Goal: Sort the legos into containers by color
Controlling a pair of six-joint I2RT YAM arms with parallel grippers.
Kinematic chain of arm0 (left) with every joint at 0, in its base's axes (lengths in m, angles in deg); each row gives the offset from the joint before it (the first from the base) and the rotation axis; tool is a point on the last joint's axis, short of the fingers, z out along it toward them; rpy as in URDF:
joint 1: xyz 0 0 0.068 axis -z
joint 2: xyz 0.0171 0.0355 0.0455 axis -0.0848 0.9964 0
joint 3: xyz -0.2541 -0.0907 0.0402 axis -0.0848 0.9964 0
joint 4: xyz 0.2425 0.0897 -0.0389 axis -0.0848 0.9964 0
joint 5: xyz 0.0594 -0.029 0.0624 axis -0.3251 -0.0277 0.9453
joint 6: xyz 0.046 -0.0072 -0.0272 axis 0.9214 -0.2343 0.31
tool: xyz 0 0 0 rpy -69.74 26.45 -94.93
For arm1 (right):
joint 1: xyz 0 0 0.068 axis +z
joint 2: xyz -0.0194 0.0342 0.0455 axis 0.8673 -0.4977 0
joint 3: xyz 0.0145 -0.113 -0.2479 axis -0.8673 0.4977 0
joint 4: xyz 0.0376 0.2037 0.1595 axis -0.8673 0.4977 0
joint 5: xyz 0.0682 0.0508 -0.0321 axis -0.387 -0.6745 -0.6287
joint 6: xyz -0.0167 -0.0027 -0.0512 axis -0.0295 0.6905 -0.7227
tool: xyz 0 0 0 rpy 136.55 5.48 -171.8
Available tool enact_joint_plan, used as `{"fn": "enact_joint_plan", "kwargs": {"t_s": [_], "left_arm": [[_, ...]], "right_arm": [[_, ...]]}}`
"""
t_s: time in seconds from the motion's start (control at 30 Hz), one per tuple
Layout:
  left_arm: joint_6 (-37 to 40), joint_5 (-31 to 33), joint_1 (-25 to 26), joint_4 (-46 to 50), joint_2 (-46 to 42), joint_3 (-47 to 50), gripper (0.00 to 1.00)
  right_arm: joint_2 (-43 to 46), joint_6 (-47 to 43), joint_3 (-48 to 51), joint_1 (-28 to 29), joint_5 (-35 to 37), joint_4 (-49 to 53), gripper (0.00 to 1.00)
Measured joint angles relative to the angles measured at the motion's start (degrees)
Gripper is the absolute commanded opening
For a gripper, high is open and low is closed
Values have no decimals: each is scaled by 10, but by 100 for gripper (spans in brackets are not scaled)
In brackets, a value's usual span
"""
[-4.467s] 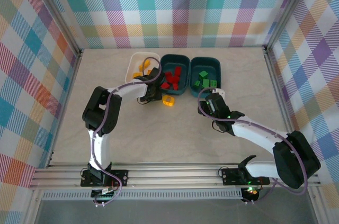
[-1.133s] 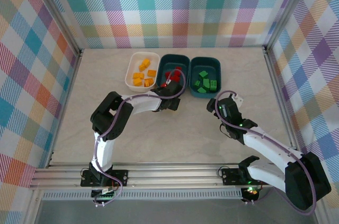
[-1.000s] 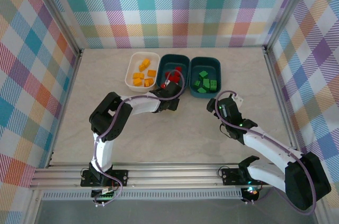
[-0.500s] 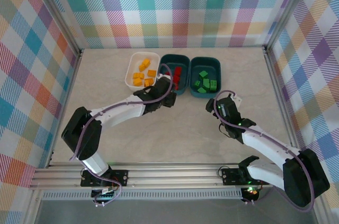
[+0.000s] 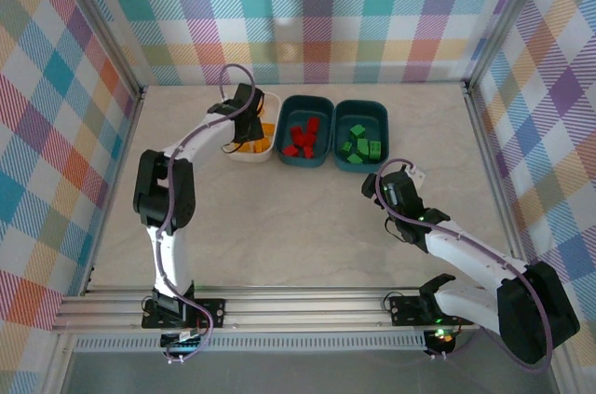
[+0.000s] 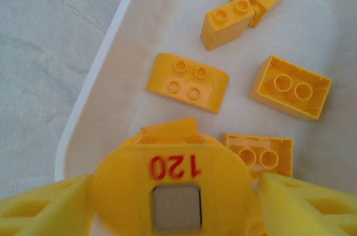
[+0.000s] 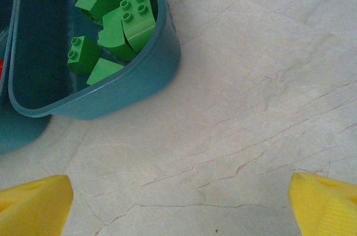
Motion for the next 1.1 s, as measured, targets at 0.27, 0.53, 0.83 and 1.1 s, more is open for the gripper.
{"fn": "enact_joint_plan", "kwargs": {"t_s": [0.27,0.53,0.83,1.1], "left_arm": [[2,-33,3,-7,-21,-1,87],[4,46,106,-126,-364,277,100],[-39,145,162,-219,-569,459,100],[-3,111,142,-280,-560,517,100]], "right_arm": [[0,-9,0,0,0,0,100],[0,-34,0,0,-25,-13,100],[3,-94,12,27,-57,-132,100],[-7,-196,-38,30,-99,-150,100]]}}
